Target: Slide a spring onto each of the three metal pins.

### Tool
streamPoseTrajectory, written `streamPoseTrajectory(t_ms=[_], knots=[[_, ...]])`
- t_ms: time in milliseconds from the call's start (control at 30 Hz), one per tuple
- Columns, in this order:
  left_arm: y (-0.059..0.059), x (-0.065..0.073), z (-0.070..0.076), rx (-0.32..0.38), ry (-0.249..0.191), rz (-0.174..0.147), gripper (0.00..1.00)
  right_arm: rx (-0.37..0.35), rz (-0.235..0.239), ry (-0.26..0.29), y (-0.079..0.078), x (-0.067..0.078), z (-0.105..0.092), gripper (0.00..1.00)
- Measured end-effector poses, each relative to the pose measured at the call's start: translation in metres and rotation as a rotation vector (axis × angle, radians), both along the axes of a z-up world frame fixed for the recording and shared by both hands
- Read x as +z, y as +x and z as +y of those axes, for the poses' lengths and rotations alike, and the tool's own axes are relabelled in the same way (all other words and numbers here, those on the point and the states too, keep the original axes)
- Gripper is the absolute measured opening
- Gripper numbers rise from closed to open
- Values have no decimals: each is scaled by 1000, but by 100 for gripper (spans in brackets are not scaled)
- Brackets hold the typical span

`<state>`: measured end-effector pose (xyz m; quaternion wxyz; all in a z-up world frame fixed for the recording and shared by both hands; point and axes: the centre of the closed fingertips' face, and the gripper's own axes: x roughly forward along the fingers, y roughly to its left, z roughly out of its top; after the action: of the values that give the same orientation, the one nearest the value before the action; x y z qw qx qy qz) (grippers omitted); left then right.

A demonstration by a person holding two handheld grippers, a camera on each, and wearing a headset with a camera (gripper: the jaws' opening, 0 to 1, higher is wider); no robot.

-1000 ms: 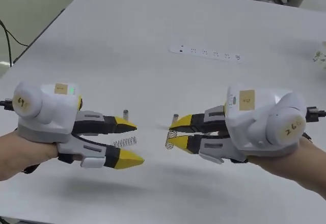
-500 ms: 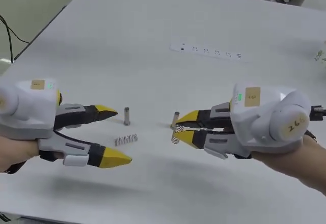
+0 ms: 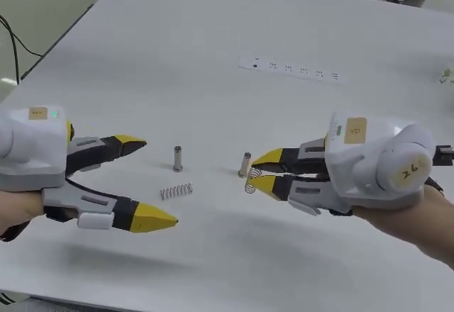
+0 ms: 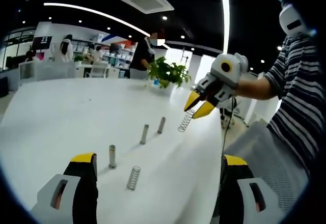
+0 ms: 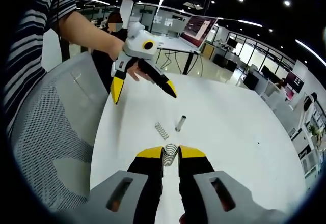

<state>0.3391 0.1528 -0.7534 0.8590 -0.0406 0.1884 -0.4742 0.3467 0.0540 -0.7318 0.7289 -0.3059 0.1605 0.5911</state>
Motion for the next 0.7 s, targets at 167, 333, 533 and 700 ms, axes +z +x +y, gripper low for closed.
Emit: streamPoseTrajectory(t_ms=[167, 333, 533, 700], knots=[[-1, 4, 1, 4, -16, -18, 98, -34, -5, 5, 7, -1, -4, 8], [-2, 4, 2, 5, -18, -21, 98, -85, -5, 9, 22, -2, -9, 8], [-3, 2, 5, 12, -20, -22, 98, -144, -1, 34, 41, 2, -10, 8], [-3, 2, 6, 15, -22, -23, 98, -184, 5, 56, 57, 3, -9, 8]])
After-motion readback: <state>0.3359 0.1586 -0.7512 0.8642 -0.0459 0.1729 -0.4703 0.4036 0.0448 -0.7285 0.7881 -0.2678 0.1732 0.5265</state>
